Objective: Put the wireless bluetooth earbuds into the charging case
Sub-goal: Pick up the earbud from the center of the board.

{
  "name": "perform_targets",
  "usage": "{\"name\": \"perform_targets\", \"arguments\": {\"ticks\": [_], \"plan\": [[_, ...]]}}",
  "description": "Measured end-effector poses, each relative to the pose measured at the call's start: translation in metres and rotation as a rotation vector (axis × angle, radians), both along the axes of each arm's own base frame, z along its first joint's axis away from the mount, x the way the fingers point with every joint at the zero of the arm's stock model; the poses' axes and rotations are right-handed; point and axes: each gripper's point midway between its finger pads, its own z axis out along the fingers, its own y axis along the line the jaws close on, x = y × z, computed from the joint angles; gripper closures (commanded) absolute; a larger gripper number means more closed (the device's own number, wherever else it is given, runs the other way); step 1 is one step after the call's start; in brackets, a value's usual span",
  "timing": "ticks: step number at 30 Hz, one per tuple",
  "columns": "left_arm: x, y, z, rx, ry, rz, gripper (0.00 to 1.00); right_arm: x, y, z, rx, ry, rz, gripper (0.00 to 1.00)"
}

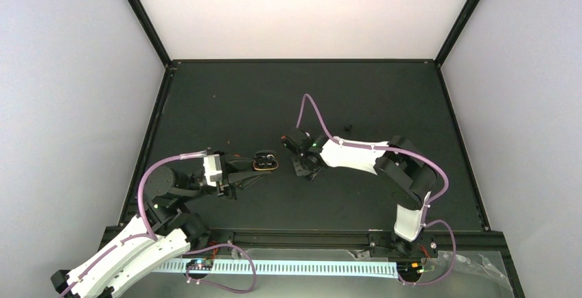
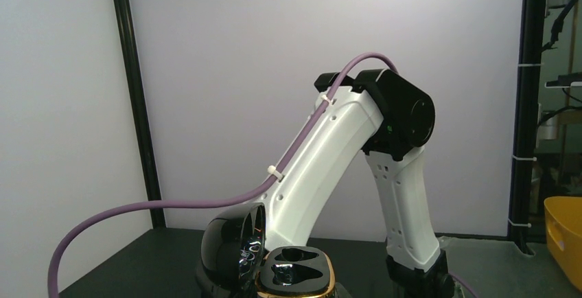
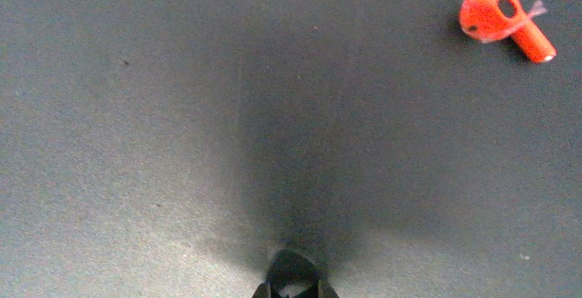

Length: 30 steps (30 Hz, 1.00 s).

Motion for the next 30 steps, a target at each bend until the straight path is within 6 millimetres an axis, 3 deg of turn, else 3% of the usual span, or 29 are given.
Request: {"name": "perform_targets", "arguments": {"ticks": [6, 16, 18, 21, 26, 30], "plan": [[0.002, -0.002, -0.002, 0.008, 0.007, 0.001, 0.98, -0.001, -0.007, 0.01, 0.015, -0.034, -0.018, 0.99], [0.005, -0.002, -0.005, 0.021, 0.001, 0.021, 0.98, 0.01, -0.004, 0.055, 0.116, -0.155, -0.033, 0.99], [0.007, -0.001, -0.007, 0.025, 0.001, 0.033, 0.98, 0.011, -0.004, 0.072, 0.155, -0.194, -0.035, 0.99], [0.01, 0.0, -0.007, 0.026, -0.005, 0.057, 0.98, 0.016, -0.004, 0.121, 0.257, -0.303, -0.032, 0.99], [0.015, 0.005, 0.0, 0.002, -0.02, 0.103, 0.98, 0.019, -0.009, 0.247, 0.513, -0.581, -0.013, 0.99], [0.018, 0.009, 0.019, -0.053, -0.054, 0.133, 0.98, 0.005, -0.023, 0.342, 0.706, -0.794, 0.032, 0.99]]}}
